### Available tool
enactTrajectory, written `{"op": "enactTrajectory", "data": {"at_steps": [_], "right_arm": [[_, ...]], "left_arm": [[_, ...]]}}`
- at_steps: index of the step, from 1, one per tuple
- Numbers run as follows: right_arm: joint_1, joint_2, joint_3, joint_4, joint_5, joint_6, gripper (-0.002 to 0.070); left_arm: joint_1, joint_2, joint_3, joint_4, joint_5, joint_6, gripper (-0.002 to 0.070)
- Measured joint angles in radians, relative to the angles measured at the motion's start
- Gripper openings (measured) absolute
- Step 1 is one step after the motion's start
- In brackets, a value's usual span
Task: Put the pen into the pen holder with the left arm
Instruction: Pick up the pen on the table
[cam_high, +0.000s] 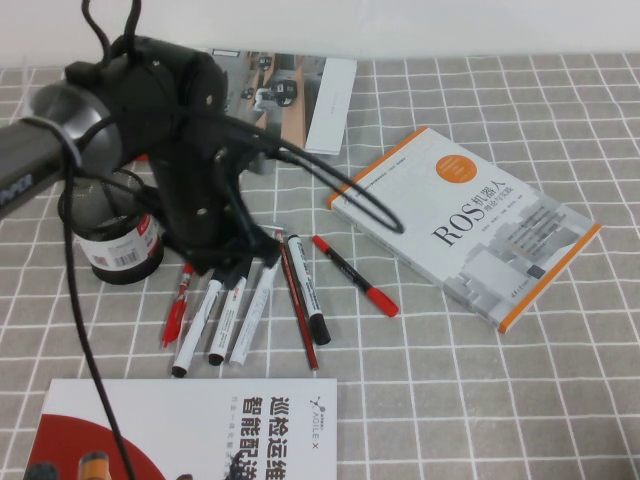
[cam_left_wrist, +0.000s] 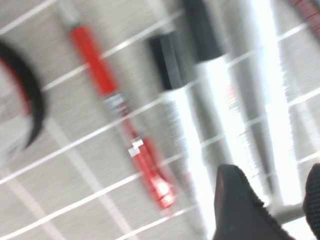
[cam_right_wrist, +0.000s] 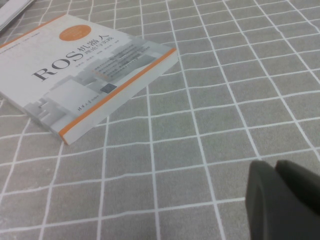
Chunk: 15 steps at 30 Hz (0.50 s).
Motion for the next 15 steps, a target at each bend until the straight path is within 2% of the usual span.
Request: {"op": "enactTrajectory", "data": {"at_steps": [4,15], "right_arm": [[0.0,0.0,0.0,0.0,0.0,0.0,-0.0015],[0.0,0.0,0.0,0.0,0.0,0.0,-0.0015]], "left_arm": [[0.002,-0.012,0.029,0.053,0.002,-0.007,0.026],[0.057,0.035,0.05,0.064,-0.059,-0.013,0.0259]]}}
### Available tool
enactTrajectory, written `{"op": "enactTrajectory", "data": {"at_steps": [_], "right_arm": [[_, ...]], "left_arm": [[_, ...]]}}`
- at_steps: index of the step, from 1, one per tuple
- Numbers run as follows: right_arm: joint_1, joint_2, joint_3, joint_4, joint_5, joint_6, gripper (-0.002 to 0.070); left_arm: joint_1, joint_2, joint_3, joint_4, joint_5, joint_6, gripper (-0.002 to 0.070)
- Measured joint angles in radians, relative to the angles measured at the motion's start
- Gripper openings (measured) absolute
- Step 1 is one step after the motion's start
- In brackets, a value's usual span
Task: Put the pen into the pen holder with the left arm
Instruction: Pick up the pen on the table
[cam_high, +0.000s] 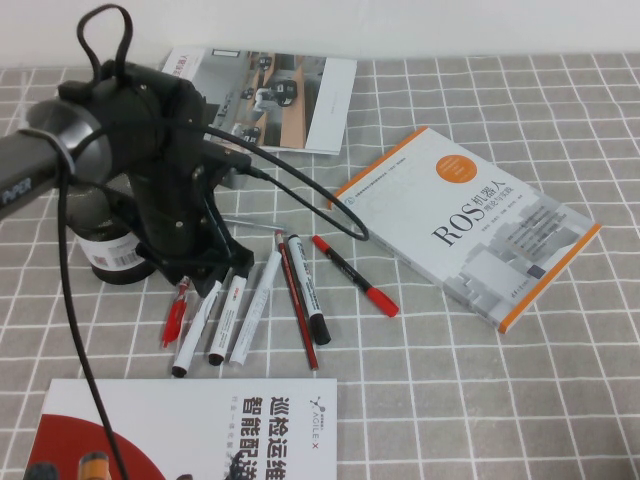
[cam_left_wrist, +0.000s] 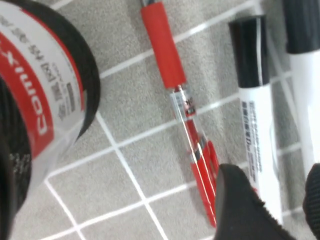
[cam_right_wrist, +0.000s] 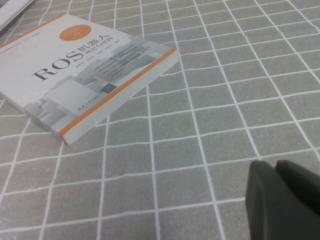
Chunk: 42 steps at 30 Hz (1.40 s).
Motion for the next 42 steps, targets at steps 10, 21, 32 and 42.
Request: {"op": "enactTrajectory", "data": {"at_steps": [10,21,32,42], "right_arm": [[0.0,0.0,0.0,0.001,0.0,0.0,-0.0015],[0.0,0.0,0.0,0.001,0.0,0.0,-0.0015],[0.0,0.0,0.0,0.001,0.0,0.0,-0.0015],[0.0,0.0,0.0,0.001,0.0,0.0,-0.0015]], "left_arm": [[0.001,0.07,0.002,-0.058,-0.035,-0.002,0.0258],[0.001,0.105,0.002,-0.041,-0.039,-0.002,0.0256],[0.001,0.109,0.002,-0.071,-0.059,-0.002,0.0241],[0.001,0.124,-0.006,-0.08,-0.047,0.006,0.0111]]}}
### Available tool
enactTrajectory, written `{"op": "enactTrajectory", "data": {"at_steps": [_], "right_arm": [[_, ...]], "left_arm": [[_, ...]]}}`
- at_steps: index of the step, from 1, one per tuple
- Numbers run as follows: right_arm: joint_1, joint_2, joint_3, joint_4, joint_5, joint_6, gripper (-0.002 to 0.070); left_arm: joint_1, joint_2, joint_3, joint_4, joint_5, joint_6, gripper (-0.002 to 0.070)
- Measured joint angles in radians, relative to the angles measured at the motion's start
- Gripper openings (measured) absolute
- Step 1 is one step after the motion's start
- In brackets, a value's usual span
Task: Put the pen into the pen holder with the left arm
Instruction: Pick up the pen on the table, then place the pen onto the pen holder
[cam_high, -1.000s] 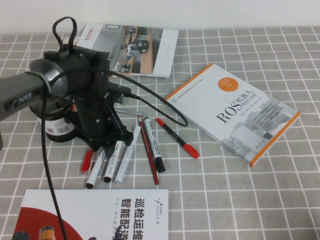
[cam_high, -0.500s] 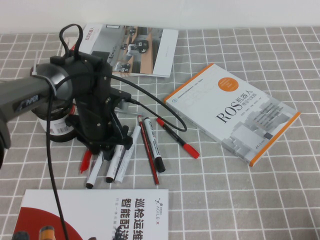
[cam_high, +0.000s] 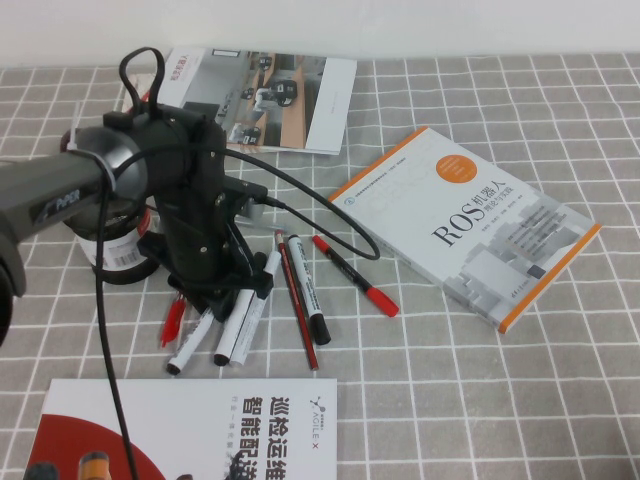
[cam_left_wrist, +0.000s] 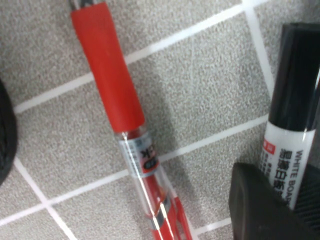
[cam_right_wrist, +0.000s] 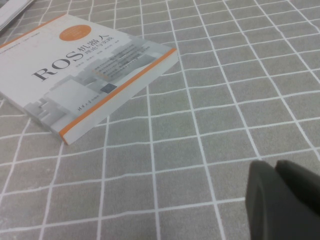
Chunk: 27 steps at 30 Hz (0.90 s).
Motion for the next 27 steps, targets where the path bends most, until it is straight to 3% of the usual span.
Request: {"op": "enactTrajectory", "data": {"at_steps": [8,16,22,27], "right_arm": [[0.0,0.0,0.0,0.0,0.0,0.0,-0.0015],[0.0,0.0,0.0,0.0,0.0,0.0,-0.0015],[0.0,0.0,0.0,0.0,0.0,0.0,-0.0015],[0.0,0.0,0.0,0.0,0.0,0.0,-0.0015]], "left_arm": [[0.0,-0.029,0.002,-0.007,-0.004,0.025,0.0111],[0.0,-0.282,0.008,-0.021,-0.09,0.042,0.0111],[0.0,-0.546,0.123,-0.022,-0.361,0.049,0.011],[0.002,-0.734,0.36,0.016,-0.732,0.05,0.011]]}}
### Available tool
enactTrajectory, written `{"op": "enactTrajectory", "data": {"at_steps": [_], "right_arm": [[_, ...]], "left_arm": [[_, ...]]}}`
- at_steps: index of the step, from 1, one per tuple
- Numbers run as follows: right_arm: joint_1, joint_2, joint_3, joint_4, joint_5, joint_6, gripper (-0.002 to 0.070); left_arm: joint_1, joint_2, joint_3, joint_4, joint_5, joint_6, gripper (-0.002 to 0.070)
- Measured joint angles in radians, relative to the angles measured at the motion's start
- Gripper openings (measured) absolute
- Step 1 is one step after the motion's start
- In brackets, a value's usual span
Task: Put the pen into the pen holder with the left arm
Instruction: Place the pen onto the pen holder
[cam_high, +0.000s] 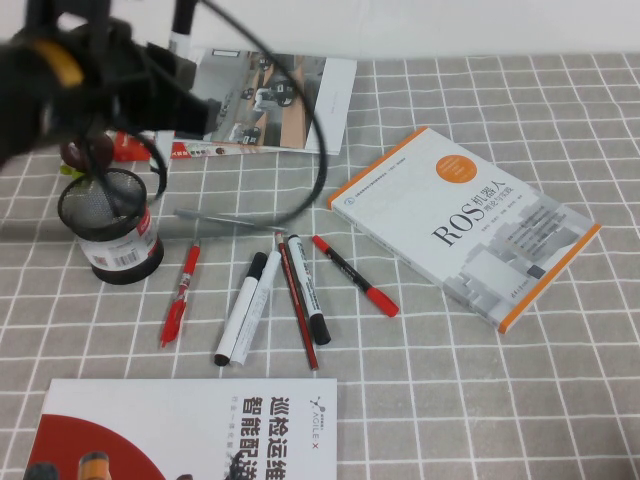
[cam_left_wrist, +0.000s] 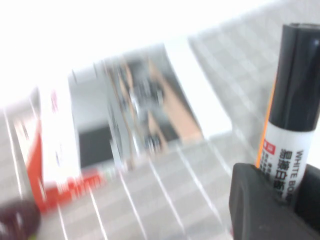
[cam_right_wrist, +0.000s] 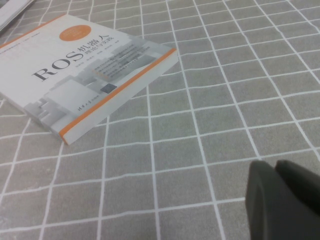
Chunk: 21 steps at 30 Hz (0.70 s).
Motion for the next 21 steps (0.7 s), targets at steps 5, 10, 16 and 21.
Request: {"op": "enactTrajectory", "data": {"at_steps": [5,10,16,21], "right_arm": [[0.0,0.0,0.0,0.0,0.0,0.0,-0.0015],[0.0,0.0,0.0,0.0,0.0,0.0,-0.0015],[0.0,0.0,0.0,0.0,0.0,0.0,-0.0015],[0.0,0.0,0.0,0.0,0.0,0.0,-0.0015]], "left_arm": [[0.02,-0.053,0.189,0.003,-0.319,-0.009,0.011],[0.053,-0.054,0.301,0.007,-0.577,-0.017,0.011],[0.144,-0.008,0.336,0.007,-0.795,-0.019,0.011],[0.22,0.088,0.336,-0.001,-0.982,-0.08,0.011]]}}
